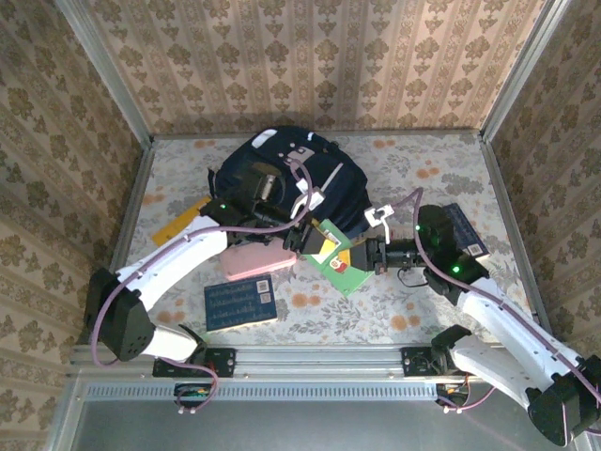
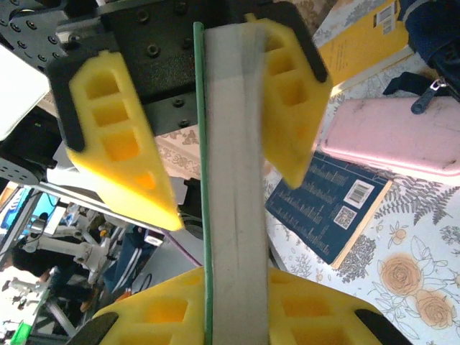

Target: Pack books, pencil case, and school supplies into a backpack

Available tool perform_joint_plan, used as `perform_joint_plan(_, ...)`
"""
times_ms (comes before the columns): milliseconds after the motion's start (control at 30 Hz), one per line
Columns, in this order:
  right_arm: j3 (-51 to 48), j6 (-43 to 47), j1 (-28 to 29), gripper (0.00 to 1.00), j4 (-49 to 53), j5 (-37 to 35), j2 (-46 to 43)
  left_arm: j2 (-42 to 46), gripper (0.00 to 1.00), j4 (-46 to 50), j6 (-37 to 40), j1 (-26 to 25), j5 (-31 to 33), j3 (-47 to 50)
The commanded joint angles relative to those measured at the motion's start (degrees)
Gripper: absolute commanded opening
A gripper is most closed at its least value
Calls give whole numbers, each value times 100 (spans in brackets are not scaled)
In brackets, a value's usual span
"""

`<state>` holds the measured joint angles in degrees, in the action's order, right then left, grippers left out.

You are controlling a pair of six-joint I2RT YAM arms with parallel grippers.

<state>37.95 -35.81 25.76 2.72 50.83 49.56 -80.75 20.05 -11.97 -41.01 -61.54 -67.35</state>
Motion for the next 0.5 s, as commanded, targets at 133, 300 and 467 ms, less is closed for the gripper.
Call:
perform_joint_plan(133, -56, 311, -218, 0, 864, -2535, -935, 87, 60, -231, -697, 576, 1231, -211)
perform_joint_plan(300, -325, 375, -251, 0, 1464, -4647, -1702, -359, 62, 379, -1144, 1053, 3634, -674)
perform_joint_plan(467, -513, 282, -263, 0, 1223, -4692, -1958, -1667, 62, 754, -1078, 1179, 3574, -2001)
